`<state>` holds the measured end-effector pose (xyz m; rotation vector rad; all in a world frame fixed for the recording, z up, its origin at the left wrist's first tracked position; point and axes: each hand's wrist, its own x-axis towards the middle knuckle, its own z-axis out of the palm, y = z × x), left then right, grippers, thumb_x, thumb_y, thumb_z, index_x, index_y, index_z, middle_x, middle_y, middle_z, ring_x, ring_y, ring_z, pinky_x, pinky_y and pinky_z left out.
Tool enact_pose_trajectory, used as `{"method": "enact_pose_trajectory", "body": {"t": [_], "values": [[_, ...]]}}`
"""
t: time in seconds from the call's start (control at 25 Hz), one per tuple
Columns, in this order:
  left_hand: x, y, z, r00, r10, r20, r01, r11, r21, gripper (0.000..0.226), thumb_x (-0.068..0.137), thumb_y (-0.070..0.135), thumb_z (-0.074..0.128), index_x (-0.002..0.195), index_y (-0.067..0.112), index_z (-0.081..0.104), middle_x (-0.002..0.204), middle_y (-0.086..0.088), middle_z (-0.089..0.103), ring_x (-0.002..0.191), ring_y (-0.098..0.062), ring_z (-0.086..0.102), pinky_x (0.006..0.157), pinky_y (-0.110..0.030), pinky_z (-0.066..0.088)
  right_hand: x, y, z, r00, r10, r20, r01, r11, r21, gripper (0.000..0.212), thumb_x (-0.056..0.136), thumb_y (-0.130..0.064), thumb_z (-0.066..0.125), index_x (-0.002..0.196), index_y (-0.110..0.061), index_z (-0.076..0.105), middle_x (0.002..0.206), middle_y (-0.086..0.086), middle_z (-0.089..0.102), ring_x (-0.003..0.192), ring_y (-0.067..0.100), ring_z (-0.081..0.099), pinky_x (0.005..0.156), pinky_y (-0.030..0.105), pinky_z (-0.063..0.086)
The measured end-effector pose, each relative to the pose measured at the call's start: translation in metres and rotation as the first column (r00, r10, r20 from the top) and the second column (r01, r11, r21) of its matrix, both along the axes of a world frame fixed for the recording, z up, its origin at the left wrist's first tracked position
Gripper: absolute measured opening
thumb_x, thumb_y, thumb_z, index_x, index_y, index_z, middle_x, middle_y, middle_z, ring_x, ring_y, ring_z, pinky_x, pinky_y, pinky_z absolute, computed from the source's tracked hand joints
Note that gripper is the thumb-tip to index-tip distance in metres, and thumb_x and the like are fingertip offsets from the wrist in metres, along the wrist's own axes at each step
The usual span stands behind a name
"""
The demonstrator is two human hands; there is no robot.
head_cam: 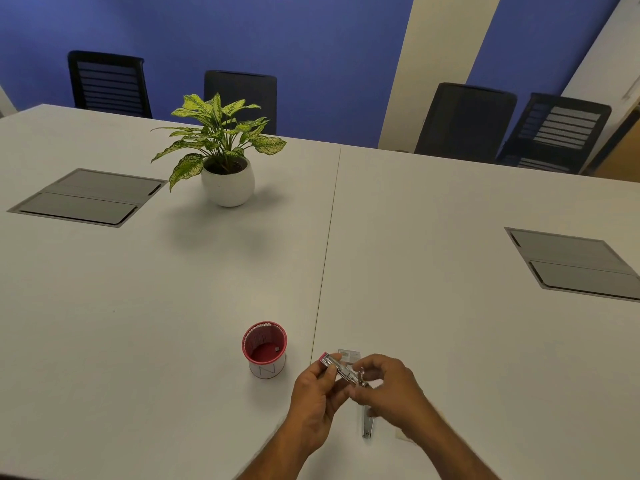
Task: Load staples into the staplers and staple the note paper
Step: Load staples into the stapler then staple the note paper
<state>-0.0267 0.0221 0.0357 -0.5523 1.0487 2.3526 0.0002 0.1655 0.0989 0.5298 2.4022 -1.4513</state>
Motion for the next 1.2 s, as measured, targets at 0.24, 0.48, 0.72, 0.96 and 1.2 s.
{"method": "enact_pose_trajectory", "body": {"t": [0.24,0.48,0.72,0.96,1.2], "values": [[0.001,-0.001,-0.001,0.997,-0.037,0.069,0.044,0.994,-0.096,0.031,0.099,-0.002,0.05,0.12,0.016,0.064,0.1,-0.018,0.076,0.075,-0.027,0.073,0.061,-0.031,0.062,-0.003,0.015,0.0,0.984,-0.018,0.177,0.073,0.949,-0.306,0.023,0.08,0.009,0.071,0.103,0.004,0.067,0.092,0.031,0.072,0.067,0.032,0.072,0.06,0.036,0.061],[0.001,-0.002,0.003,0.995,-0.085,0.06,0.093,0.985,-0.144,0.028,0.095,0.001,0.057,0.12,0.011,0.063,0.089,-0.014,0.077,0.075,-0.026,0.073,0.063,-0.031,0.06,-0.002,0.013,-0.009,0.979,-0.076,0.19,0.141,0.923,-0.358,0.023,0.078,0.012,0.072,0.1,0.01,0.065,0.082,0.028,0.069,0.064,0.036,0.069,0.054,0.034,0.056],[-0.001,0.0,0.005,0.997,-0.074,-0.01,0.07,0.975,-0.211,0.027,0.101,0.009,0.051,0.12,0.022,0.066,0.092,-0.011,0.078,0.073,-0.022,0.072,0.063,-0.03,0.058,0.001,0.012,-0.01,0.976,-0.085,0.198,0.149,0.931,-0.335,0.008,0.084,-0.007,0.074,0.092,-0.005,0.075,0.088,0.025,0.074,0.071,0.036,0.074,0.062,0.04,0.061],[-0.001,0.002,0.004,0.997,-0.062,-0.044,0.05,0.969,-0.24,0.027,0.104,0.017,0.046,0.118,0.023,0.069,0.1,-0.013,0.077,0.074,-0.022,0.069,0.064,-0.031,0.058,0.005,0.006,-0.011,0.976,-0.161,0.148,0.197,0.941,-0.275,0.008,0.084,-0.012,0.076,0.088,-0.006,0.074,0.079,0.02,0.076,0.064,0.035,0.074,0.062,0.046,0.062],[0.003,0.005,0.004,0.992,-0.089,-0.09,0.062,0.961,-0.27,0.03,0.095,0.012,0.064,0.122,0.023,0.066,0.111,-0.017,0.072,0.075,-0.023,0.069,0.066,-0.029,0.058,0.005,0.004,-0.015,0.97,-0.203,0.134,0.232,0.938,-0.256,0.007,0.082,-0.011,0.074,0.084,-0.005,0.072,0.072,0.018,0.075,0.057,0.033,0.072,0.059,0.043,0.061]]}}
